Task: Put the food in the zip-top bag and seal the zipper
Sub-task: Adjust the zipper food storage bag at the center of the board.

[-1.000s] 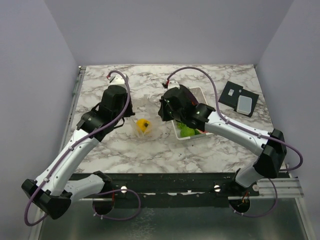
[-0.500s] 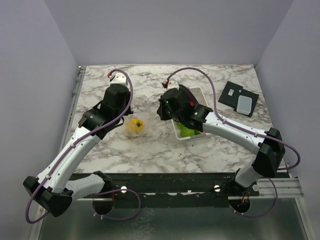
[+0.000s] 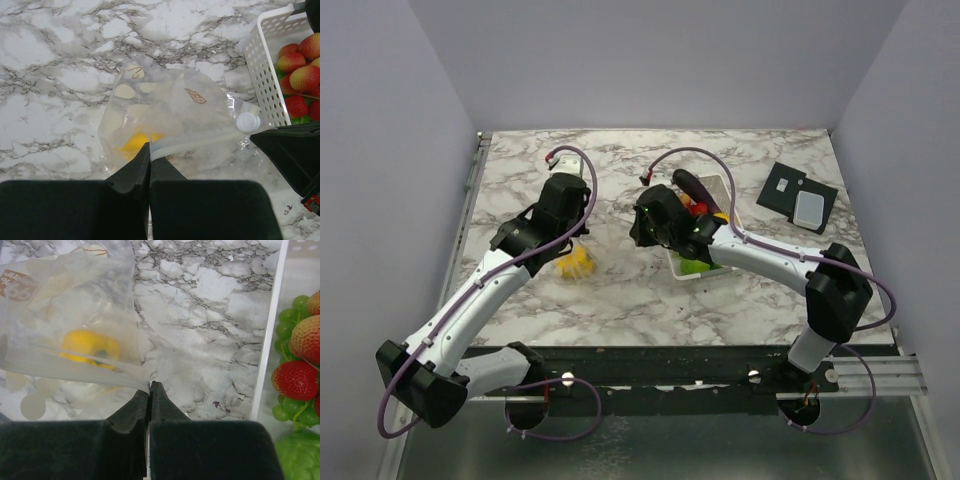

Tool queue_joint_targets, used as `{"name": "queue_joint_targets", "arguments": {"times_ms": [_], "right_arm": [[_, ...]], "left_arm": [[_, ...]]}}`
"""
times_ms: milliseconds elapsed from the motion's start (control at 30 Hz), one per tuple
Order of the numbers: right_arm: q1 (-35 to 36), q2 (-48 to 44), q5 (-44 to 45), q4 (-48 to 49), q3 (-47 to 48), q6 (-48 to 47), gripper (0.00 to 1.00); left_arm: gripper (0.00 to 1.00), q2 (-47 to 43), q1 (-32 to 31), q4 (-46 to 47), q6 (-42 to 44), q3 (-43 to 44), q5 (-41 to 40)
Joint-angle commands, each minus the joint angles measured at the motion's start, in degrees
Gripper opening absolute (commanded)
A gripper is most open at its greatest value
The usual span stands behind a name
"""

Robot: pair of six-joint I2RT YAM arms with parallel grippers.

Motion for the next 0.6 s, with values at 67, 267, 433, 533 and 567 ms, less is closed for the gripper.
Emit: {"name": "queue_joint_targets", "arguments": {"times_ms": [67,267,433,533,567], "right_arm": [[-1.42,1.56,-0.39,-1.43,-1.77,0.74,0.01],[-1.43,-0.69,-0.60,-2.46,-0.82,0.14,0.13],[-1.40,-2.58,-3.94,-2.02,-0.24,0.20,0.31],[-1.35,-4.50,-6.10,-1.25,-0.21,0.37,0.38],[-1.40,-5.13,-6.66,-1.13,-0.15,0.34,0.40]], "left_arm": [[0.00,0.73,0.36,4.29,-0.67,-3.90,-1.74],[0.00,-0.54,0.36,6.88,0.13,-5.35,-1.76],[0.00,-1.73,0.35,9.20,1.01,-7.59,-0.62],[0.00,-2.42,0.41,10.12,0.94,-8.76,-0.50],[0.00,-2.44,0.37,10.16,0.99,-8.95,-0.55]]}}
